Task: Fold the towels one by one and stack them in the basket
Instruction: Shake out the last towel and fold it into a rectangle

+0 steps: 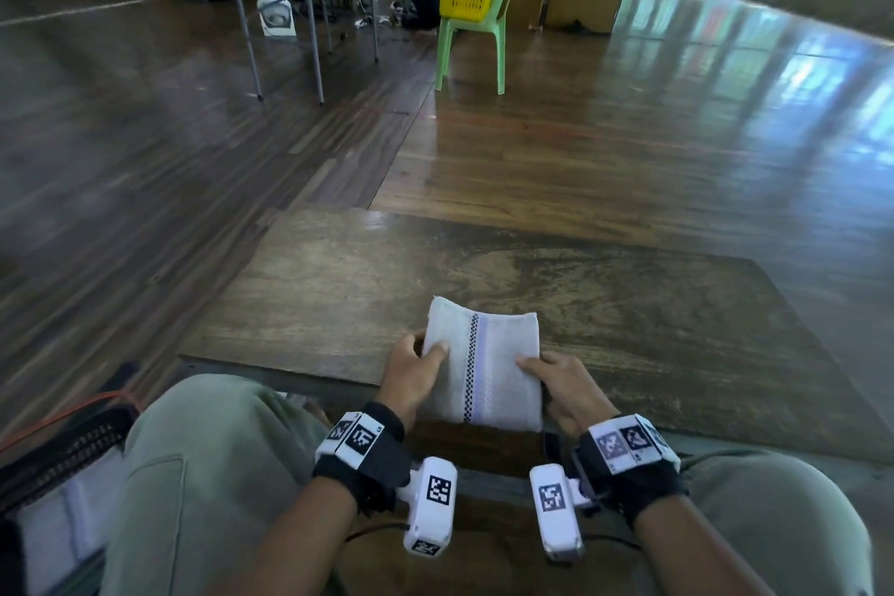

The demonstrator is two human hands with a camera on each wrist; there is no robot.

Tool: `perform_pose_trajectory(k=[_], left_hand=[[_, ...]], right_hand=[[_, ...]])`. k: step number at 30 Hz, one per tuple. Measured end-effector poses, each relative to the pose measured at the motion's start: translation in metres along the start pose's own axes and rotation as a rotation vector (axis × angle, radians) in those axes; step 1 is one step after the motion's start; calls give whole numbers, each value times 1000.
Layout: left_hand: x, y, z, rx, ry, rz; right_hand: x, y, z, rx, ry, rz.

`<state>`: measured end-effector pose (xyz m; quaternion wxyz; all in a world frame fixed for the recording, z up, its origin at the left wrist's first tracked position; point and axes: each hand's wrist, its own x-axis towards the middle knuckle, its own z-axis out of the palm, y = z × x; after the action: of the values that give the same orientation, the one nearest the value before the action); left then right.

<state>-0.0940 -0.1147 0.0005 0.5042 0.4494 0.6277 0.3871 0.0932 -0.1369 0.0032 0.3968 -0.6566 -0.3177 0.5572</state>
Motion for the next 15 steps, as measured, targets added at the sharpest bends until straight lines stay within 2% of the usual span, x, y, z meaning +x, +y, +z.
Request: perform_pose_trajectory(k=[7,15], left_hand=[[-50,42,-24,48,-17,284],[-95,89,-36,-79,-4,396]], right_hand=[[-63,-38,-3,-178,120,-341],[-116,-69,-15,-93,135,-464]])
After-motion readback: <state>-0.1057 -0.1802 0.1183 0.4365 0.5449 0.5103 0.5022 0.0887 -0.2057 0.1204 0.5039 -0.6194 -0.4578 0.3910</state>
